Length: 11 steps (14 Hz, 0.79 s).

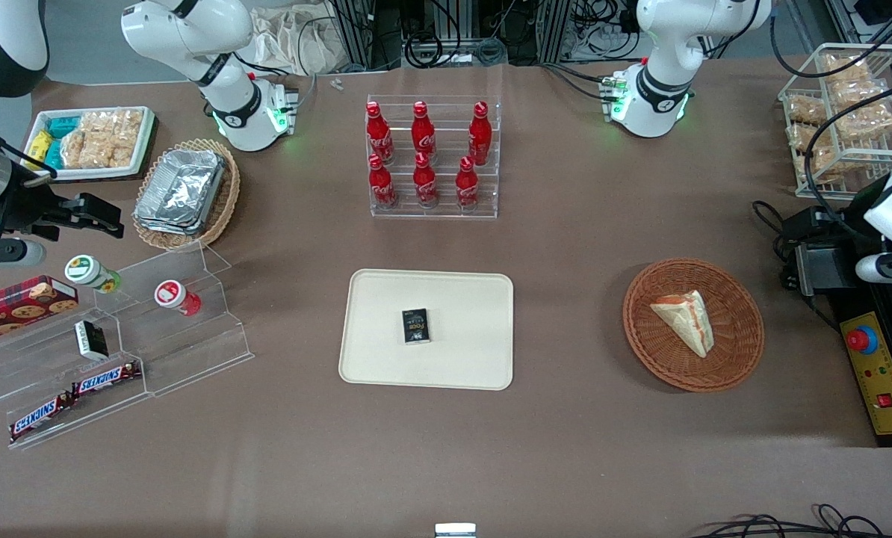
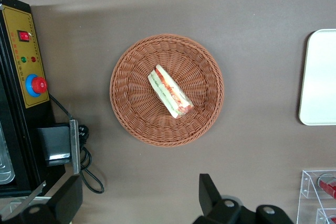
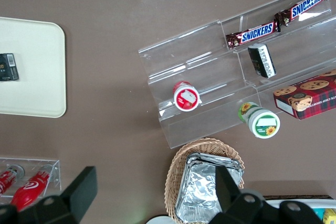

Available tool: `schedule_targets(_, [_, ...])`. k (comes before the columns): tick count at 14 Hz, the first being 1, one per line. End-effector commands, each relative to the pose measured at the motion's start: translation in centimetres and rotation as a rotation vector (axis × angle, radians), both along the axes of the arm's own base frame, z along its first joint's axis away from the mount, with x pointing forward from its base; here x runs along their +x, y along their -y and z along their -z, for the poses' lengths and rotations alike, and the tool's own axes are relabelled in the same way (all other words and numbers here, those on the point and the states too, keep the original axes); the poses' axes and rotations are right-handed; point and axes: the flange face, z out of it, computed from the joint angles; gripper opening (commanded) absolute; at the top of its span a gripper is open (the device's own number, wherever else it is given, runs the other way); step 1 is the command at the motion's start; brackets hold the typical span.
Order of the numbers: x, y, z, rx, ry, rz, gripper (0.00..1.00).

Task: Place sandwich from basket to tray
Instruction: 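Move the left gripper over the sandwich in the wicker basket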

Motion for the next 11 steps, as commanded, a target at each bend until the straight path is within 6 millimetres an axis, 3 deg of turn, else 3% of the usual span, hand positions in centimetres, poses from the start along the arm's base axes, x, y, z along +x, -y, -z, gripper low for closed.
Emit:
schedule_targets(1, [0.1,-0.3,0.2,0.001,-0.021,0.018,0.99])
schedule_targets(4, [0.5,-0.2,0.7,0.000,-0.016,0.011,0.99])
schedule_targets(5, [1.0,0.0,2.0,-0.019,-0.030,0.009,0.99])
schedule_targets(9, [1.1,-0.1,10.6,-0.040,-0.047,-0.084,0.99])
schedule_targets(11, [0.7,-0.2,13.3,-0.039,-0.034,-0.111,0.99])
